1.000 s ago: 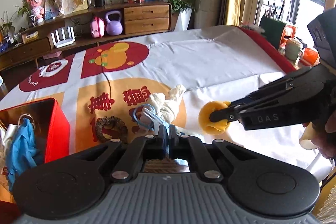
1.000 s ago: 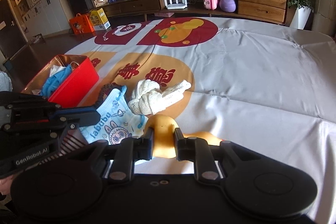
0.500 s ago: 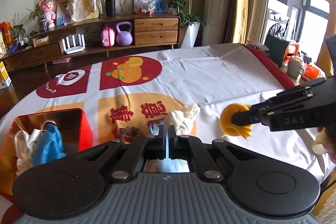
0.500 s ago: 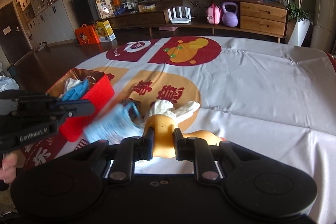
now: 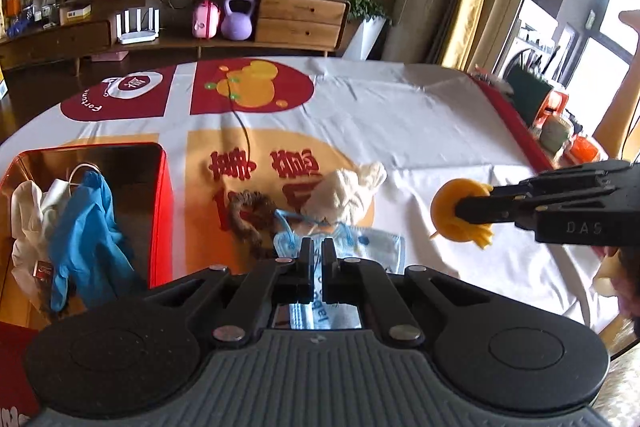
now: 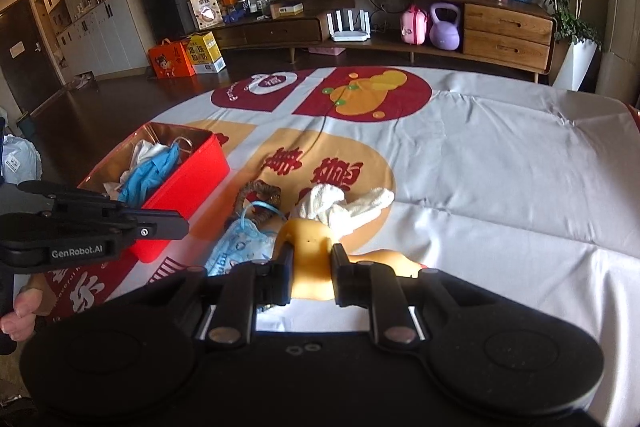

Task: Organize soft objects
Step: 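Lift the mask with the left tool while the right tool lifts the duck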

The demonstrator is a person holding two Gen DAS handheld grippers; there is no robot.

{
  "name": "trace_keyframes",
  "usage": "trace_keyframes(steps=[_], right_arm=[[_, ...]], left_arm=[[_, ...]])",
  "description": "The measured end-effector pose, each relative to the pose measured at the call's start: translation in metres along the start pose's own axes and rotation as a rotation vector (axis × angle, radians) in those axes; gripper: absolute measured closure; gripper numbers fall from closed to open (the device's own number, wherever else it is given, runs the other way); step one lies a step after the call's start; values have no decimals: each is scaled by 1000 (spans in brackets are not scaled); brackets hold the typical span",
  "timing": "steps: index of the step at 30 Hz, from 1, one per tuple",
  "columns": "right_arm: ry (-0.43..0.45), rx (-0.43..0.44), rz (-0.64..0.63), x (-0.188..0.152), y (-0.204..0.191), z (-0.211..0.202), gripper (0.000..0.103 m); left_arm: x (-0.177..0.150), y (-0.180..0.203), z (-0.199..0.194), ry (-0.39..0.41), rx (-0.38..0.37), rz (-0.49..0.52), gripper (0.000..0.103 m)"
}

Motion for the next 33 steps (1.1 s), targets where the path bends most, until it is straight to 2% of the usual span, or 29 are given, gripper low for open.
trace_keyframes(steps=[2,3,4,5,6,7,11,17,25,31,32,33], right_arm=[[-8,1,1,-3,2,1,86],[-10,1,4,-5,3,2,86],[-13,0,5,-6,4,2,86],[-15,0,8,-8,6,3,86],[-18,1,12,-10,8,3,86],[-20,0,17,-11,9,3,86],[-31,1,30,-17,16,4,95],[-39,26,24,-21,18,6,95],[-48,52,7,-24,16,12,95],[-56,59,19,-26,17,12,95],[-57,59,21,-27,17,13,95],[-58,58,22,-27,17,13,95]], left_arm=[[-5,5,4,-11,-17,12,97],[-7,9,6,-15,-28,22,91],[-10,15,7,-18,-40,40,76],[-13,20,8,-21,-49,57,66],[-16,26,10,-24,-56,76,32],[-18,31,11,-20,-63,94,13],[-26,45,20,-38,-71,128,13],[-43,42,38,-87,-33,124,12],[-49,46,51,-98,-23,142,12],[-49,39,59,-86,29,137,13],[-49,38,58,-85,27,131,15],[-49,37,58,-84,27,130,26]])
Point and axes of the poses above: each gripper's, at about its wrist camera, not at the fingertips, and z roughly the way its jaws point, y to its right, x to its top, the point moved 6 cm from there along z, roughly the way its jaws point, and after that the axes turned 13 degrees about y, right-handed, at the moved point
